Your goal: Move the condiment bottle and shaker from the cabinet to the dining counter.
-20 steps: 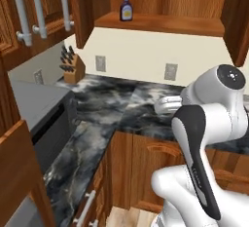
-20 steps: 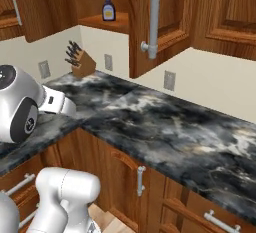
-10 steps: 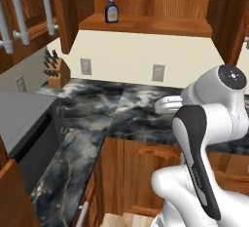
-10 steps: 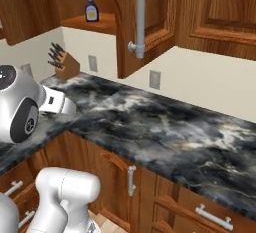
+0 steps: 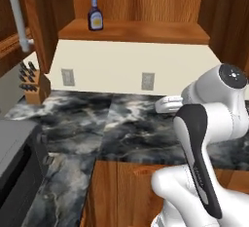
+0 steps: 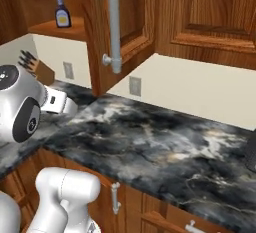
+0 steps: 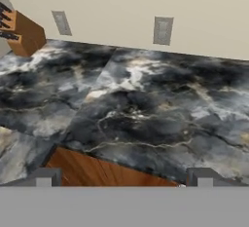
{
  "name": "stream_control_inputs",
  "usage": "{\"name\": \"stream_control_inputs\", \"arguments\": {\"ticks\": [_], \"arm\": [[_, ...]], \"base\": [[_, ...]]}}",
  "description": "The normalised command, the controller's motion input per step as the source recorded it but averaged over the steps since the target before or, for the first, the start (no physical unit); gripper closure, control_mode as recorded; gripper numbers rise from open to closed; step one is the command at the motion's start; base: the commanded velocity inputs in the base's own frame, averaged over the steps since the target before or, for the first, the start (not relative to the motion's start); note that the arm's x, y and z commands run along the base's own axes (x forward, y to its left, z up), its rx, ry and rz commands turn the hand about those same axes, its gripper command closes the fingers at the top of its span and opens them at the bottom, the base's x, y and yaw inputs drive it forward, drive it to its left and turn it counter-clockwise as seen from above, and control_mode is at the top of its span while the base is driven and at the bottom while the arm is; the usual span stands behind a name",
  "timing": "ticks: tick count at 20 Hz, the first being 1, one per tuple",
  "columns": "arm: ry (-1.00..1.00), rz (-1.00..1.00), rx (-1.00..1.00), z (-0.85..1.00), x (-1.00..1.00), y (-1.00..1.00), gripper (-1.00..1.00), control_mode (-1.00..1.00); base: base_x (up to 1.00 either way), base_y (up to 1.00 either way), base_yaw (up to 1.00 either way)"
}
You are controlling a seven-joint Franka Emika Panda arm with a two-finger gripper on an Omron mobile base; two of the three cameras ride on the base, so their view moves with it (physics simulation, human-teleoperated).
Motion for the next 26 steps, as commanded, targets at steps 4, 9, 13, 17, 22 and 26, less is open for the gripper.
{"name": "stream_control_inputs", "arguments": {"ticks": [4,9,13,17,22,26], "arm": [[0.0,0.0,0.0,0.0,0.0,0.0,-1.0,1.0],[0.0,0.0,0.0,0.0,0.0,0.0,-1.0,1.0],[0.0,0.0,0.0,0.0,0.0,0.0,-1.0,1.0],[0.0,0.0,0.0,0.0,0.0,0.0,-1.0,1.0],[0.0,0.0,0.0,0.0,0.0,0.0,-1.0,1.0],[0.0,0.0,0.0,0.0,0.0,0.0,-1.0,1.0]], "base": [[0.23,0.52,-0.22],[0.33,0.6,-0.23],[0.49,0.3,-0.21],[0.61,0.0,-0.15],[0.56,0.01,-0.07],[0.0,0.0,0.0]]}}
